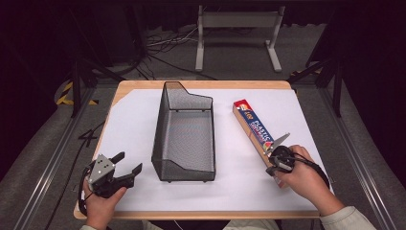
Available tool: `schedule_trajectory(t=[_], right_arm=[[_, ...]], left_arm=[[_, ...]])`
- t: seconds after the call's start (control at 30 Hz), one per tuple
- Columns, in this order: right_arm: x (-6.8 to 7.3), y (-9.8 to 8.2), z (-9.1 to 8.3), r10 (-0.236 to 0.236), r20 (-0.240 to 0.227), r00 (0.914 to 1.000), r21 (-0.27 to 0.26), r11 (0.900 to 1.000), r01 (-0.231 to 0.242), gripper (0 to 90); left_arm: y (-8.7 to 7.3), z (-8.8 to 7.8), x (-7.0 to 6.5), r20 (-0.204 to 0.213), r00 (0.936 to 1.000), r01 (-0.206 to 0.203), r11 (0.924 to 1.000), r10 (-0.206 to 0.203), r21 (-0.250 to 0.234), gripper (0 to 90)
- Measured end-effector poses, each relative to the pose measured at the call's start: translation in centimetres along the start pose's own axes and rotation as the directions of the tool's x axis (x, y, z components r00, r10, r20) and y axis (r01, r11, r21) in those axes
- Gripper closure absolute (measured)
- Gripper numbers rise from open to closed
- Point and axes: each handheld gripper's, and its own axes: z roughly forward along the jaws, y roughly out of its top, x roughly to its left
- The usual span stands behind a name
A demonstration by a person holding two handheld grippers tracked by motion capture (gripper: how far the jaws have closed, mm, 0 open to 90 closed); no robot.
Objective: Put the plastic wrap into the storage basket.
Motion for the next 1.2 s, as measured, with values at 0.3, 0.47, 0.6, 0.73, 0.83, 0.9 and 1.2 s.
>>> schedule_trajectory(t=[0.3, 0.47, 0.6, 0.73, 0.83, 0.9, 1.2], right_arm=[[-0.1, 0.2, -1.7, 0.079, -0.086, 0.9932, -0.215, 0.972, -0.095, 66.6], [-0.3, 0.0, -3.0, 0.16, -0.147, 0.9762, -0.389, 0.898, -0.205, 48.0], [-0.7, -0.1, -3.8, 0.197, -0.144, 0.9698, -0.537, 0.807, -0.244, 35.4], [-1.0, 0.2, -4.0, 0.227, -0.141, 0.9637, -0.604, 0.752, -0.265, 27.8], [-1.5, 0.8, -4.0, 0.258, -0.125, 0.958, -0.627, 0.728, -0.278, 24.4], [-1.8, 1.3, -4.0, 0.282, -0.108, 0.9533, -0.632, 0.721, -0.285, 23.2], [-4.2, 4.0, -2.9, 0.355, -0.03, 0.9343, -0.584, 0.753, -0.305, 22.7]], left_arm=[[0.2, 0.1, 0.0, -0.001, 1.0, 0.005, 1.0, -0.005, -0.005, 25.7], [0.2, 0.2, -0.1, 0.002, 1.0, 0.0, 1.0, 0.0, -0.009, 25.7], [0.2, 0.2, 0.0, 0.001, 1.0, 0.005, 0.9999, -0.005, -0.009, 25.7], [0.3, 0.4, -0.1, 0.002, 1.0, 0.003, 1.0, -0.003, -0.006, 25.7], [0.3, 0.3, -0.1, 0.002, 1.0, 0.001, 1.0, -0.001, -0.005, 25.7], [0.3, 0.3, 0.0, 0.002, 1.0, 0.003, 0.9999, -0.003, -0.01, 25.7], [0.2, 0.2, 0.1, 0.0, 1.0, 0.005, 0.9999, -0.005, -0.011, 25.7]])
